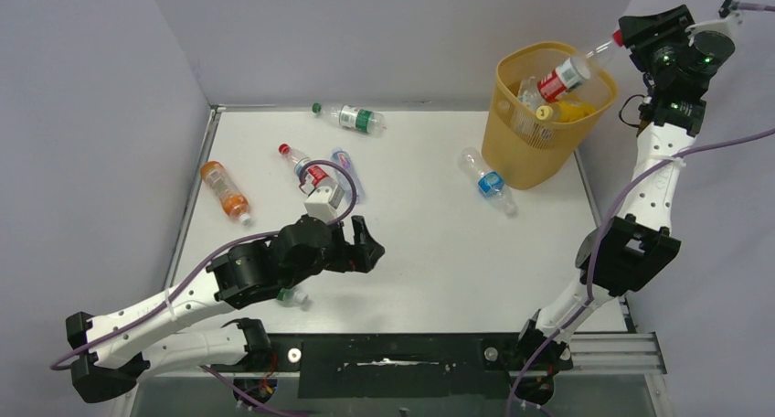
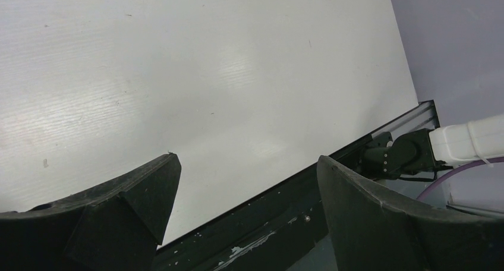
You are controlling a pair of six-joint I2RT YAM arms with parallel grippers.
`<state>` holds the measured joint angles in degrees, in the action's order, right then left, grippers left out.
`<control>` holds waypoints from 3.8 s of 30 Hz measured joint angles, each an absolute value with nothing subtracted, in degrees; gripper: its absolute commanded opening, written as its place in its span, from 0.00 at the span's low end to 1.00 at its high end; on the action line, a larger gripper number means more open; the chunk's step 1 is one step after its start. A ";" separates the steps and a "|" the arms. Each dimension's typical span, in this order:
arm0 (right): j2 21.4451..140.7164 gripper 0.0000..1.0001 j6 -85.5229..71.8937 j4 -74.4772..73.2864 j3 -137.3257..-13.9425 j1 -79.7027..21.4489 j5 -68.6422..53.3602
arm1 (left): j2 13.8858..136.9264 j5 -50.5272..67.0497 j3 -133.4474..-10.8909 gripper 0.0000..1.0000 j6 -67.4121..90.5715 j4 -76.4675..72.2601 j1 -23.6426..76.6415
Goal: Put the plastic bottles in the bin
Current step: Place the plastic bottle in the trash bin, then pick up the plastic bottle at the center of the board.
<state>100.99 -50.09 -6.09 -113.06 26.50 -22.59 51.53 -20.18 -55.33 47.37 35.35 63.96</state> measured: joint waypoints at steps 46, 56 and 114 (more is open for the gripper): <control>70.22 0.87 -34.24 -41.06 -100.40 -25.89 -12.86 | 78.28 -10.79 -69.97 0.87 41.71 42.78 18.28; 68.86 0.88 -34.26 -42.96 -93.12 -30.48 -8.54 | 89.43 -11.07 -73.08 0.87 43.97 35.27 12.99; 67.11 0.90 -37.39 -36.29 -81.17 -33.47 -9.65 | 69.41 6.61 -69.08 0.47 37.91 32.08 30.28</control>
